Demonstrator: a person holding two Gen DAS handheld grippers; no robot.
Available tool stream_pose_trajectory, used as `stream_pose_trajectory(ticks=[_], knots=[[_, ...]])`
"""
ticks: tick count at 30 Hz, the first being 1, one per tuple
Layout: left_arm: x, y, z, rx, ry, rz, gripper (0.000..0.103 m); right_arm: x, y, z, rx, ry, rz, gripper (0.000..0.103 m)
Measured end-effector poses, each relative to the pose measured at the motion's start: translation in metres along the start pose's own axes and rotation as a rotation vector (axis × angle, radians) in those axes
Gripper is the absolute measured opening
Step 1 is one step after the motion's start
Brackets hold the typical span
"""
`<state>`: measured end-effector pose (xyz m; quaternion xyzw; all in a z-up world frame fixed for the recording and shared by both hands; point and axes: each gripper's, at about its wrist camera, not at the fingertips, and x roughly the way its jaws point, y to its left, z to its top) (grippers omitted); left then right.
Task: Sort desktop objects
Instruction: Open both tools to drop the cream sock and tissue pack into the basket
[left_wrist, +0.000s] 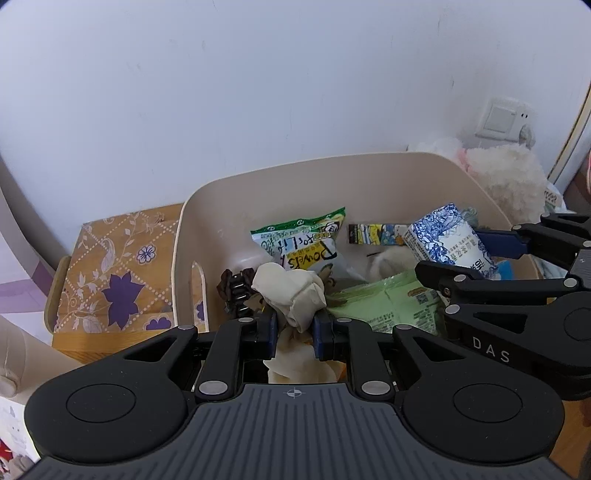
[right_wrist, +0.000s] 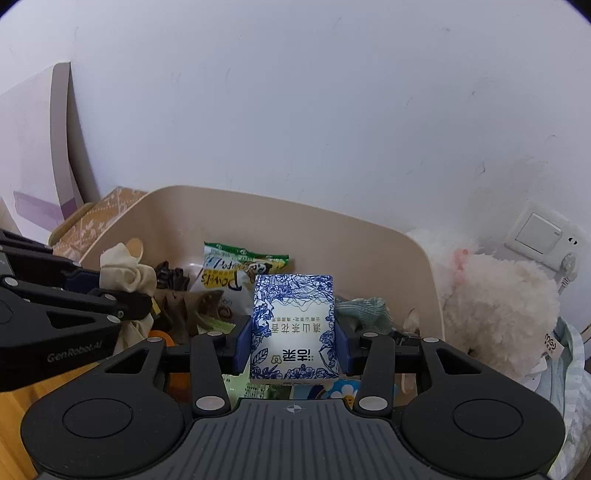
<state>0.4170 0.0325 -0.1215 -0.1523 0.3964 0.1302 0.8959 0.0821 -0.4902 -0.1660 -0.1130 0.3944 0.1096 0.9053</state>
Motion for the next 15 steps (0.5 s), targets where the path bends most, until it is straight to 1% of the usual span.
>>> stream_pose_trajectory(ticks=[1,2,3,4,5,6,7,8,9,11,15], knots=[[0.000,0.001,0.000,0.006,0.002,-0.002,0.019,0.002,-0.002,0.000,-0.003,0.005,0.005,0.043],[0.000,0.001,-0.001,0.010,0.006,0.004,0.022,0.003,-0.002,0.000,-0.004,0.008,0.009,0.042],[0.000,0.002,-0.001,0.012,0.006,0.013,0.030,0.003,-0.002,-0.001,-0.004,0.011,0.013,0.043],[-0.001,0.003,-0.002,0.011,0.002,0.022,0.034,0.003,-0.002,-0.001,-0.004,0.013,0.018,0.047],[-0.003,0.003,-0.002,0.009,-0.002,0.024,0.043,0.001,-0.003,-0.001,-0.003,0.013,0.023,0.052],[-0.005,0.005,-0.003,0.005,-0.010,0.024,0.050,-0.001,-0.003,-0.001,-0.004,0.009,0.028,0.053],[-0.007,0.006,-0.003,0.000,-0.018,0.023,0.052,-0.003,-0.003,-0.001,-0.007,0.002,0.038,0.054],[-0.010,0.008,-0.003,-0.004,-0.024,0.024,0.058,-0.006,-0.003,0.000,-0.012,-0.006,0.044,0.058],[-0.012,0.009,-0.003,-0.005,-0.027,0.034,0.062,-0.010,-0.003,0.000,-0.016,-0.015,0.046,0.060],[-0.017,0.010,-0.003,0.002,-0.034,0.054,0.062,-0.019,-0.003,0.001,-0.023,-0.046,0.049,0.066],[-0.027,0.016,-0.006,0.016,-0.049,0.057,0.062,-0.040,-0.006,0.002,-0.032,-0.106,0.054,0.074]])
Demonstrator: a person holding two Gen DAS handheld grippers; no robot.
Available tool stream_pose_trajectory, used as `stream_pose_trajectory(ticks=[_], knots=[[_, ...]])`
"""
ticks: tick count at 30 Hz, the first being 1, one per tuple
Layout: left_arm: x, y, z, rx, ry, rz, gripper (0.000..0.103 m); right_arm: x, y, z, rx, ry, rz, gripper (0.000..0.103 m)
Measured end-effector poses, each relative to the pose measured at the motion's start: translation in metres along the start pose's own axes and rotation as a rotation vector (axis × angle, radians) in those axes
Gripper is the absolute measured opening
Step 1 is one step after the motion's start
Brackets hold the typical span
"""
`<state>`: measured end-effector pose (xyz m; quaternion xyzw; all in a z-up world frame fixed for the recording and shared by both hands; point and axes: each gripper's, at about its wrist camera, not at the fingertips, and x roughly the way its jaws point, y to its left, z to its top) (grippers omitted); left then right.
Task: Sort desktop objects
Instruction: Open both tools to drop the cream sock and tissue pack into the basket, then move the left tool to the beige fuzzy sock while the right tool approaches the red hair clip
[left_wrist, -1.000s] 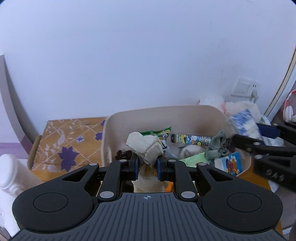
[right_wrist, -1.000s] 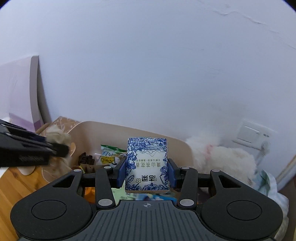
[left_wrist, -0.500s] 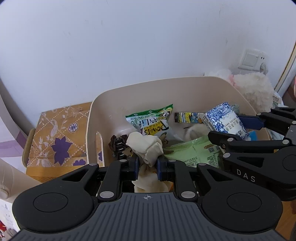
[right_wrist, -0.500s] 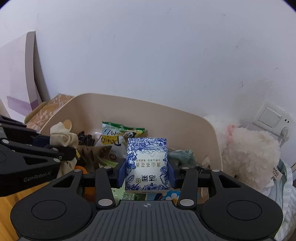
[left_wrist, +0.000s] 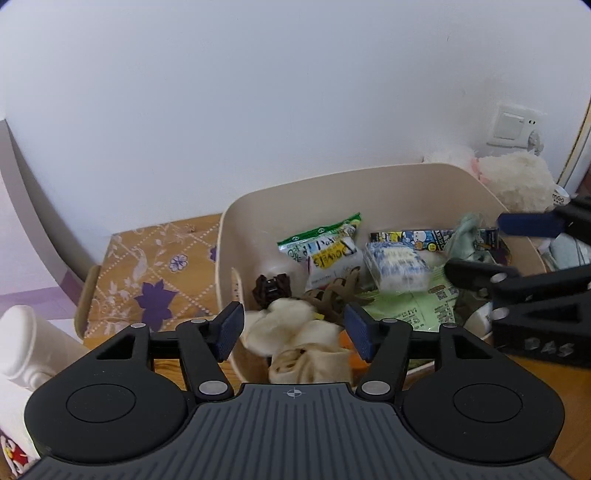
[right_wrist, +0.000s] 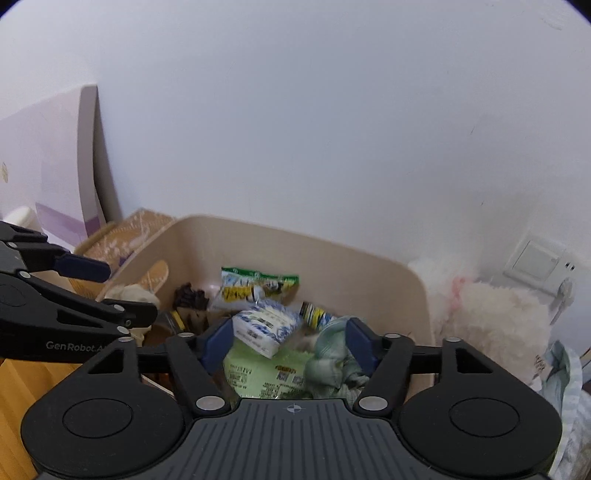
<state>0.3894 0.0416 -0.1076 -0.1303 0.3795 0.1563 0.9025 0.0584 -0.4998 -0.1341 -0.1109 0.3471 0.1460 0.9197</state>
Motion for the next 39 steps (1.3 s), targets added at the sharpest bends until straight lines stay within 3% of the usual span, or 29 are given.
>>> stream_pose_trajectory(ticks=[6,12,14,21,30,35,39], knots=[[-0.021,0.012,-0.014,-0.006,-0.032,0.002,0.072,-0.027,-0.009,-0.009,0.002,-0.041,-0.006,0.078],[-0.032,0.018,-0.038,0.020,0.007,-0.026,0.076,-0.040,-0.022,-0.038,0.053,-0.010,-0.029,0.088],[-0.032,0.017,-0.047,0.032,0.032,-0.045,0.076,-0.040,-0.027,-0.049,0.101,0.021,-0.039,0.093],[-0.024,0.002,-0.081,0.069,0.145,-0.134,0.076,-0.032,-0.047,-0.097,0.402,0.172,-0.004,0.094],[-0.004,-0.026,-0.113,0.150,0.259,-0.185,0.076,-0.007,-0.051,-0.142,0.732,0.325,0.018,0.094],[0.007,-0.033,-0.115,0.150,0.299,-0.221,0.076,0.008,-0.048,-0.152,0.832,0.381,0.052,0.094],[0.020,-0.037,-0.117,0.151,0.316,-0.222,0.076,0.018,-0.039,-0.154,0.834,0.417,0.068,0.094]])
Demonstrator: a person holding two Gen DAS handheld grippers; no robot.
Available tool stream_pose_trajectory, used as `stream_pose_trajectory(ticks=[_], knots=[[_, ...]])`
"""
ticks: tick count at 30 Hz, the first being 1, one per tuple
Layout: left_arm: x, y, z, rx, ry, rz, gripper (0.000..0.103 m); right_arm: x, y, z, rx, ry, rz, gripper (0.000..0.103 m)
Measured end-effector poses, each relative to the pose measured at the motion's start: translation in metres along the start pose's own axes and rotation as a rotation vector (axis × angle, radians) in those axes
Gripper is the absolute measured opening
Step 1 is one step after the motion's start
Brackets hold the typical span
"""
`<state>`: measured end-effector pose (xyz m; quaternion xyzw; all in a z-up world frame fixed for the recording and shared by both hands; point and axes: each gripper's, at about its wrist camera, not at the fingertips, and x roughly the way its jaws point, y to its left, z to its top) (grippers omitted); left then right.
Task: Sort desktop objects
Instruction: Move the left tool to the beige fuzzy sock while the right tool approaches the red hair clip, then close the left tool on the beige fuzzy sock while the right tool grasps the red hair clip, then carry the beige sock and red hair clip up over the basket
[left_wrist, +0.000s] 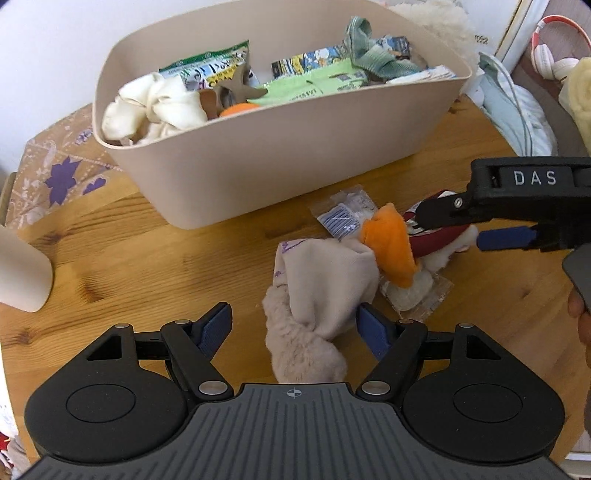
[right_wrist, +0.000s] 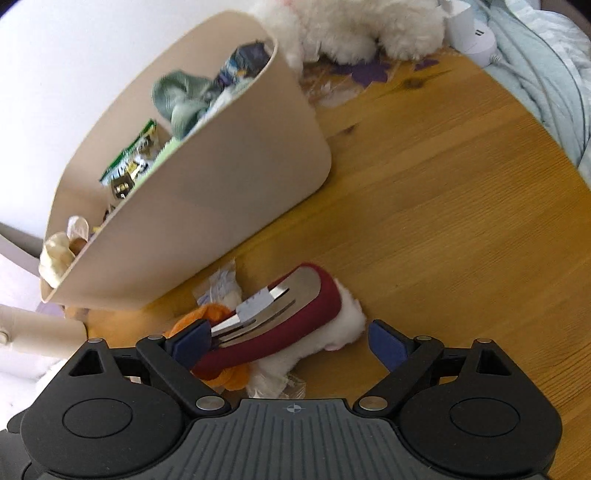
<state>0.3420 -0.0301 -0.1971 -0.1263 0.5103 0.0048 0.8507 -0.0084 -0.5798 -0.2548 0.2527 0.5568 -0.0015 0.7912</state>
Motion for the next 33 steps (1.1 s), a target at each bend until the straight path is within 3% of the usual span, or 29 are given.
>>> stream_pose_trajectory(ticks=[6,9,10,11,13,19,25,33], knots=[[0.019,0.002,0.002,-0.023,0.039,-0.019,0.076,0.008,0.001,-0.003,0.027,0.009,0.023,0.089],[0.024,0.005,0.001,-0.041,0.041,-0.020,0.075,0.008,-0.001,-0.004,0.042,0.006,0.034,0.082],[0.025,0.005,0.001,-0.038,0.041,-0.021,0.075,0.008,-0.002,-0.004,0.049,0.002,0.040,0.075],[0.025,0.005,0.000,-0.032,0.037,-0.021,0.070,0.007,-0.004,-0.004,0.054,-0.003,0.048,0.067],[0.026,0.005,-0.001,-0.012,0.036,-0.029,0.056,0.005,-0.005,-0.003,0.058,-0.017,0.054,0.061],[0.026,0.008,-0.006,-0.008,0.035,-0.033,0.042,-0.001,-0.010,-0.005,0.068,-0.052,0.091,0.042],[0.021,0.018,-0.013,-0.045,0.035,-0.045,0.039,-0.013,-0.008,-0.004,0.013,-0.067,0.098,0.035],[0.010,0.032,-0.026,-0.078,0.024,-0.008,0.037,-0.042,-0.002,0.000,-0.214,-0.108,0.042,0.033]])
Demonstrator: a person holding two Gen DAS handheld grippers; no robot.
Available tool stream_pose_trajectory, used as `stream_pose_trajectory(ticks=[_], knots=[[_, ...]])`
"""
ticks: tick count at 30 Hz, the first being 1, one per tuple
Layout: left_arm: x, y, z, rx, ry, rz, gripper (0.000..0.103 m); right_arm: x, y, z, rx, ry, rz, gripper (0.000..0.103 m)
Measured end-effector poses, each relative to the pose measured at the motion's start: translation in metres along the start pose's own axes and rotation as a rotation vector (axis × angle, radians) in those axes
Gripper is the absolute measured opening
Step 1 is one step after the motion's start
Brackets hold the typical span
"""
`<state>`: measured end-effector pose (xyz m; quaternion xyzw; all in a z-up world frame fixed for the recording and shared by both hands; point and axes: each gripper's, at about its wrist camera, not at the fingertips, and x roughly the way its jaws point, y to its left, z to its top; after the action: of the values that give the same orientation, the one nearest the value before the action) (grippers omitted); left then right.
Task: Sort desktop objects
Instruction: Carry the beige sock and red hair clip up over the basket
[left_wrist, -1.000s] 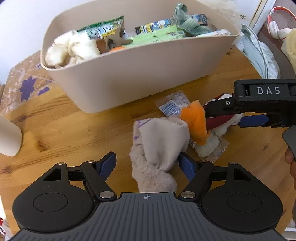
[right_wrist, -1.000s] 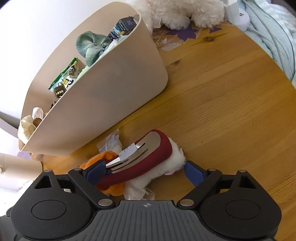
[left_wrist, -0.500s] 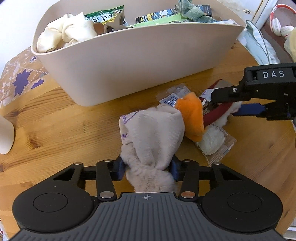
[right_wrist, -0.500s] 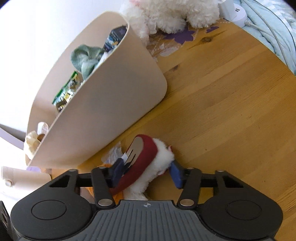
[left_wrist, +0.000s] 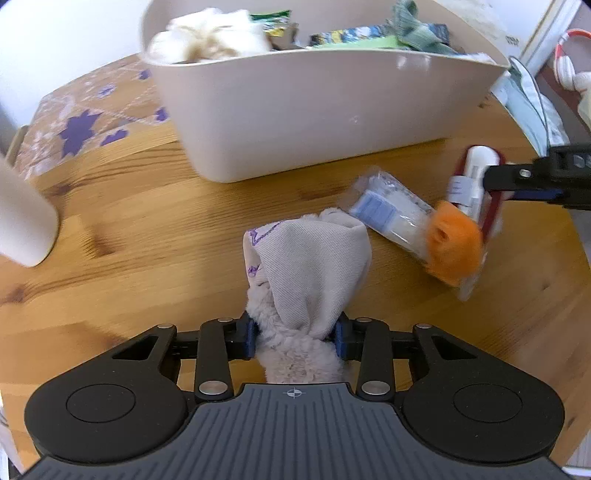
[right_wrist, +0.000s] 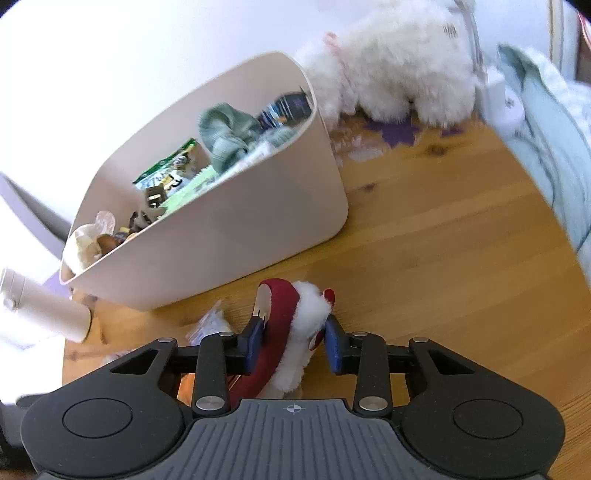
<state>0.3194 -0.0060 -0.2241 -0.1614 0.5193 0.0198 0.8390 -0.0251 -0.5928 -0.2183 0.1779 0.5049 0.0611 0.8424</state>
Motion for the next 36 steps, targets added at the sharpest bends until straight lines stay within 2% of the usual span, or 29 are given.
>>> stream_pose_trajectory(ticks=[11,19,31,36], knots=[[-0.033,0.017,-0.011,-0.066,-0.067,-0.008,0.036,-0.034,0.003,0.005,-0.040,-0.089,0.031,0.031],[-0.066,0.011,-0.008,-0.029,-0.137,-0.035,0.036,-0.063,0.013,0.010,-0.089,-0.145,0.069,0.031],[-0.117,0.012,0.021,0.005,-0.276,-0.043,0.036,-0.105,0.038,0.040,-0.143,-0.280,0.129,0.031],[-0.130,0.012,0.043,0.022,-0.331,-0.017,0.036,-0.108,0.045,0.061,-0.145,-0.321,0.150,0.031]])
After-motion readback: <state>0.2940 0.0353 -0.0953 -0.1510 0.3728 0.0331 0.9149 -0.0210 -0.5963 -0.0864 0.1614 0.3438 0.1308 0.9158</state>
